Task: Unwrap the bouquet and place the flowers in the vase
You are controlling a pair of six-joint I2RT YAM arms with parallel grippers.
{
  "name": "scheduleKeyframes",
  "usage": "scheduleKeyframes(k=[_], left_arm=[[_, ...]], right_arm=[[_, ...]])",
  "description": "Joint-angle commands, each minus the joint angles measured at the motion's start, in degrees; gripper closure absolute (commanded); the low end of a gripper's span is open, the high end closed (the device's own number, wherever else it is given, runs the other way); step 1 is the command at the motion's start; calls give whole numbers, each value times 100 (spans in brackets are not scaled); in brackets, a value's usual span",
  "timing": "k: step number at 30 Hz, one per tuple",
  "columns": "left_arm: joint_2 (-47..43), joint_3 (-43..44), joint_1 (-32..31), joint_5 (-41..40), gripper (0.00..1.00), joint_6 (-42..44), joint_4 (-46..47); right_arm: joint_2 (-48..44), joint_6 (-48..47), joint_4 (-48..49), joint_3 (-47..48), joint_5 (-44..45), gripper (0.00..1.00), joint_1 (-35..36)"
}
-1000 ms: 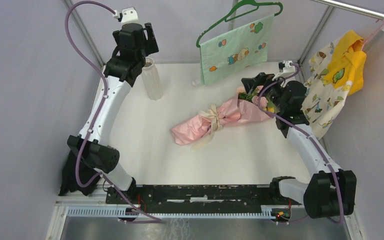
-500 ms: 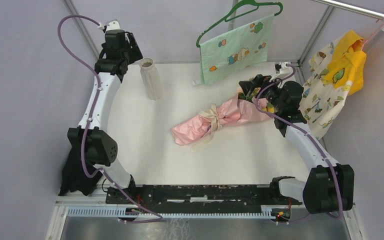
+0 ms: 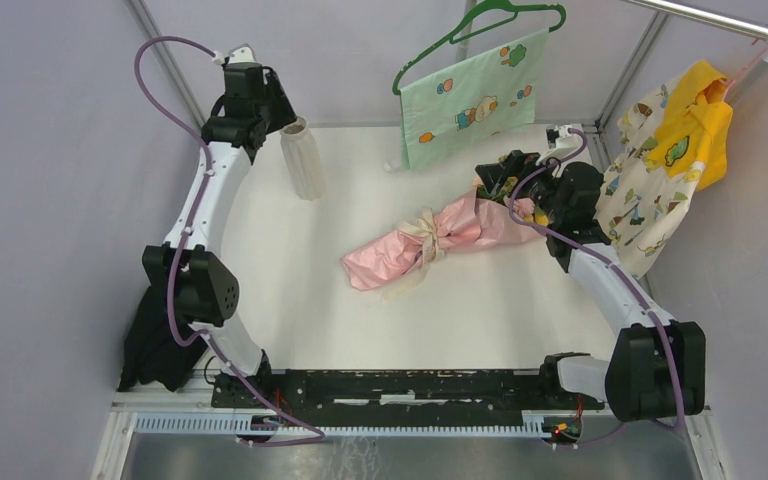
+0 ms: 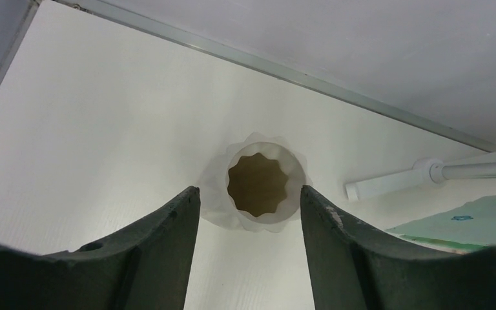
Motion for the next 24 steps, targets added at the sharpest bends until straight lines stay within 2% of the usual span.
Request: scheduleKeyframes(k=[1, 14, 21, 24], left_arm=[[105, -16, 19, -117, 36, -297, 71], [523, 140, 15, -377, 38, -362, -287], [762, 225, 11, -457, 49, -325, -379], [911, 304, 14, -414, 57, -316, -419]], right_arm=[[43, 51, 364, 16, -127, 4, 35], [196, 81, 360, 3, -74, 4, 41], [311, 105, 368, -3, -92, 4, 32], [332, 101, 364, -14, -101, 4, 36]])
